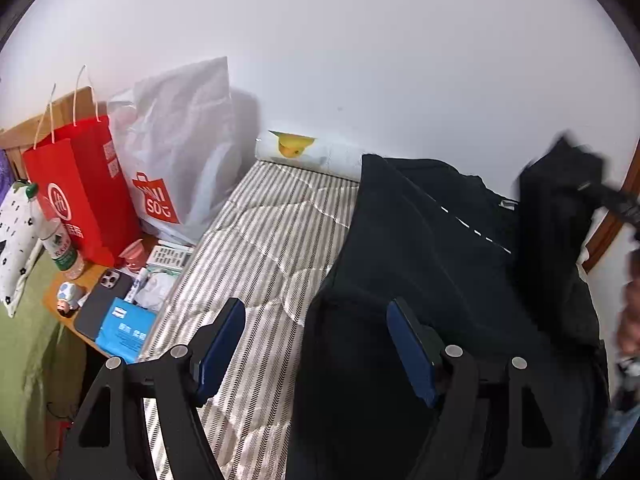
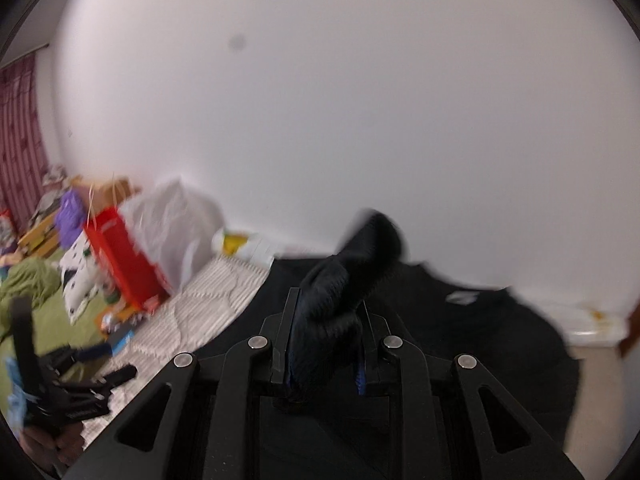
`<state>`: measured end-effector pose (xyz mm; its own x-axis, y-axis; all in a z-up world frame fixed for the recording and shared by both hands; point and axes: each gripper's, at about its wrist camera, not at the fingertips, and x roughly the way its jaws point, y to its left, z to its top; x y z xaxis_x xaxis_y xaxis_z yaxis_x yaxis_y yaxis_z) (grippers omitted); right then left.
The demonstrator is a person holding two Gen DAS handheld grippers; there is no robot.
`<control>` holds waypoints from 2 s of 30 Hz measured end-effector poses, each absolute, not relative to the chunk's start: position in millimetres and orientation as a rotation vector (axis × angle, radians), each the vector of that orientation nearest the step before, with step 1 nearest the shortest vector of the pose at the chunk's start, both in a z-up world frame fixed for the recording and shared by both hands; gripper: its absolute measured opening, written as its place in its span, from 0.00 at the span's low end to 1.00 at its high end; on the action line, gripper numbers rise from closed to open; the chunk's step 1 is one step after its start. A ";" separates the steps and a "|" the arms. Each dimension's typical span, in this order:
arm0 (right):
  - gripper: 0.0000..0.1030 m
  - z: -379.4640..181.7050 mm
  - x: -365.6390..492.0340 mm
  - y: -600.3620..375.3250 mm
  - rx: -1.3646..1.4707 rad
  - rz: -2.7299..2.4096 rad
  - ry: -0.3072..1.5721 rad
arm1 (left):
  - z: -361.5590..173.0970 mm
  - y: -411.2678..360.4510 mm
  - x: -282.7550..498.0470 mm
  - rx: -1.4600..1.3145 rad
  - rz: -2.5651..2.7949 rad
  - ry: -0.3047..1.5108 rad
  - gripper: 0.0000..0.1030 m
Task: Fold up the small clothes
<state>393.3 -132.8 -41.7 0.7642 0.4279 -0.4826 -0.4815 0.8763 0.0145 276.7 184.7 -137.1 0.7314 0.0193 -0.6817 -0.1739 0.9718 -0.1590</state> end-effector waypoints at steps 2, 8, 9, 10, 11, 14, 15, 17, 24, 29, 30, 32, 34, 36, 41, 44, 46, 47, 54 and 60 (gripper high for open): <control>0.21 -74.1 407.2 -118.0 -0.133 0.510 0.536 | -142.5 183.6 278.1 -0.223 0.093 0.751 0.69; 0.37 -144.2 445.1 -101.6 -0.055 0.529 0.673 | -151.8 176.4 286.4 -0.221 0.070 0.774 0.69; 0.54 -150.9 450.6 -101.7 -0.034 0.528 0.697 | -152.2 175.5 288.3 -0.229 0.064 0.780 0.69; 0.62 -156.6 455.0 -103.0 -0.015 0.523 0.716 | -152.1 174.3 290.2 -0.236 0.059 0.785 0.69; 0.76 -158.6 454.9 -108.1 -0.003 0.510 0.724 | -151.3 172.5 291.2 -0.239 0.053 0.787 0.69; 0.80 -159.2 449.6 -119.9 0.011 0.498 0.722 | -147.2 161.7 295.4 -0.227 0.026 0.795 0.69; 0.81 -153.9 443.4 -128.6 0.006 0.505 0.726 | -144.4 156.0 297.7 -0.221 0.009 0.798 0.69; 0.81 -144.7 431.3 -147.3 -0.019 0.496 0.737 | -139.9 146.5 302.7 -0.215 -0.024 0.802 0.69; 0.81 -126.3 368.3 -233.9 -0.172 0.353 0.698 | -132.5 98.1 323.6 -0.176 -0.162 0.816 0.69; 0.81 -139.8 323.1 -293.0 -0.157 0.286 0.697 | -140.5 56.7 333.5 -0.129 -0.257 0.844 0.71; 0.81 -144.5 317.8 -303.8 -0.136 0.274 0.708 | -144.6 48.0 337.7 -0.113 -0.259 0.858 0.71; 0.81 -156.4 308.7 -327.1 -0.071 0.245 0.738 | -152.8 32.4 349.0 -0.084 -0.236 0.875 0.71; 0.81 -167.3 301.9 -344.1 -0.014 0.233 0.763 | -156.3 24.1 358.9 -0.071 -0.198 0.851 0.71; 0.81 -174.4 296.3 -356.6 0.029 0.217 0.778 | -159.5 19.5 367.8 -0.047 -0.145 0.830 0.61; 0.81 -188.4 289.9 -377.5 0.109 0.202 0.810 | -154.0 47.4 367.1 -0.095 -0.084 0.782 0.22; 0.81 -189.3 289.8 -378.8 0.111 0.205 0.808 | -157.7 87.1 358.7 -0.181 -0.034 0.810 0.25; 0.81 -189.0 290.4 -376.5 0.101 0.216 0.804 | -169.6 112.1 357.9 -0.288 -0.078 0.881 0.30; 0.81 -188.8 291.0 -374.0 0.091 0.219 0.803 | -175.0 121.4 357.5 -0.327 -0.075 0.902 0.31; 0.69 -198.5 302.6 -361.9 0.029 0.192 0.823 | -194.1 135.9 373.6 -0.443 -0.133 0.947 0.32; 0.54 -213.4 316.9 -366.0 0.045 0.191 0.870 | -197.2 111.9 394.7 -0.374 -0.137 0.961 0.34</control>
